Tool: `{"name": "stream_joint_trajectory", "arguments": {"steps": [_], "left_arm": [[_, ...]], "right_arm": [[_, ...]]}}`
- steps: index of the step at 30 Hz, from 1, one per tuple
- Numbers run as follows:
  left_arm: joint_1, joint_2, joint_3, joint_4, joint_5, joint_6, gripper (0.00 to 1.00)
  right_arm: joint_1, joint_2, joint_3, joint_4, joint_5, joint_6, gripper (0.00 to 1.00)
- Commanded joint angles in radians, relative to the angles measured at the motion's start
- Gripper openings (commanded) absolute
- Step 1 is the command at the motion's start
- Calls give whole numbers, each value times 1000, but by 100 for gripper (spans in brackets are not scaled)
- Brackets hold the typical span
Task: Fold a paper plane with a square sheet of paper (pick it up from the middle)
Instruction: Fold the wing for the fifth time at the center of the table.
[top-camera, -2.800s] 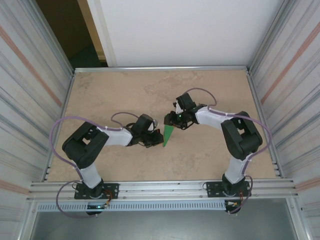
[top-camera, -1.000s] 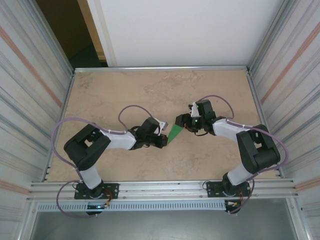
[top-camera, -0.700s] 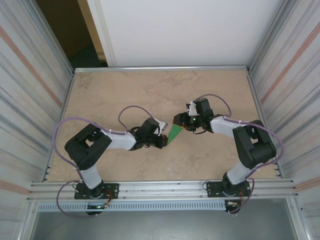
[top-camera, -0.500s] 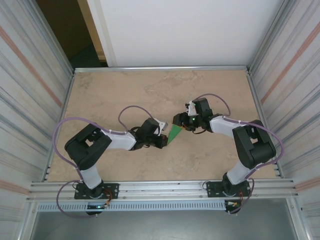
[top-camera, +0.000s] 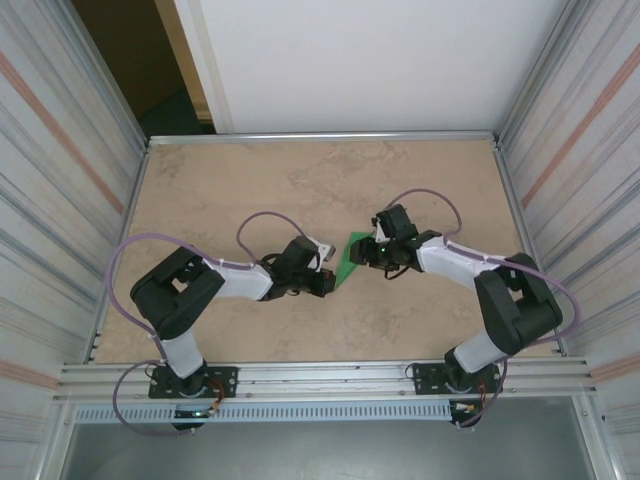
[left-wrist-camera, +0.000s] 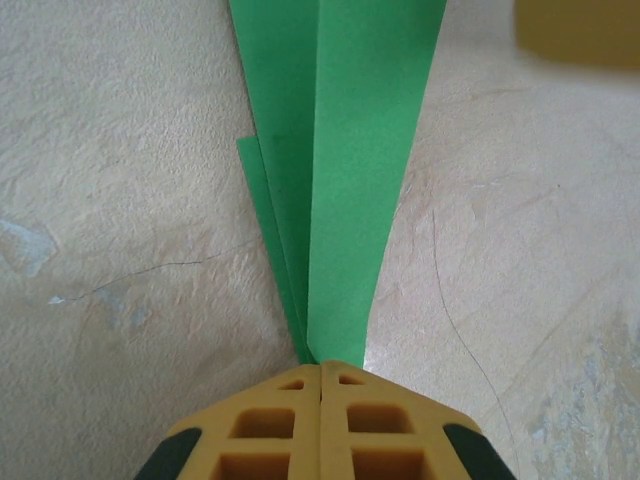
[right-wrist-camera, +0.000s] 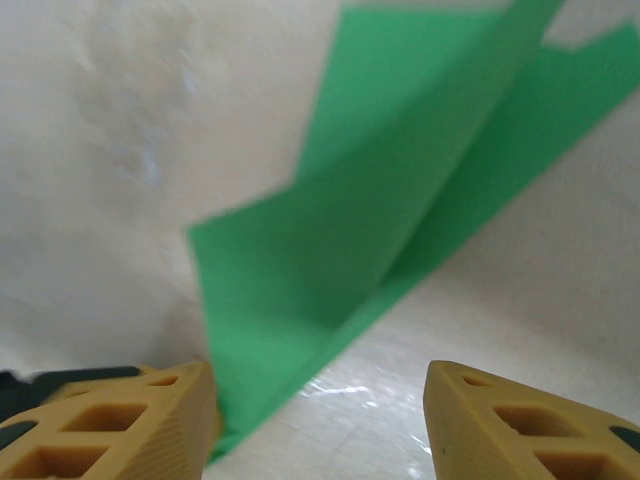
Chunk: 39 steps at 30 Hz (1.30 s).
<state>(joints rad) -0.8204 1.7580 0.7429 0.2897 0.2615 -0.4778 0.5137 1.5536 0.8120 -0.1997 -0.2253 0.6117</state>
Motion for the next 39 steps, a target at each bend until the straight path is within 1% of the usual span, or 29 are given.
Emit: {"name": "stream_joint_trajectory", "arguments": {"steps": [1,6,13,22,29,33,36,39], "left_arm": [[-2,35,-1,-21,1,-15,1],[-2,36,0,-27,1,-16,1],[-2,36,-1,-24,0,-17,1],[-2,29,-11,-15,0,-20,1],[-1,27,-19,-4,0,-25,1],[2,16,-14,-1,10,-33,4],[7,-17,-9,-5,23,-47,11],[8,-72,10,-29,24,-55,15]], "right_arm": [[36,59,66,-109,64,-62,58],[57,131,124,-142,48,-83,60],[67,209,156,-184,82,-79,60],[84,340,227,-305,167,-68,59],[98,423,269,-358,187,-55,59],[109,451,279,-369,202,-54,59],[113,467,281,-375,215,-54,58],[116,480,278,-379,219,-53,58]]}}
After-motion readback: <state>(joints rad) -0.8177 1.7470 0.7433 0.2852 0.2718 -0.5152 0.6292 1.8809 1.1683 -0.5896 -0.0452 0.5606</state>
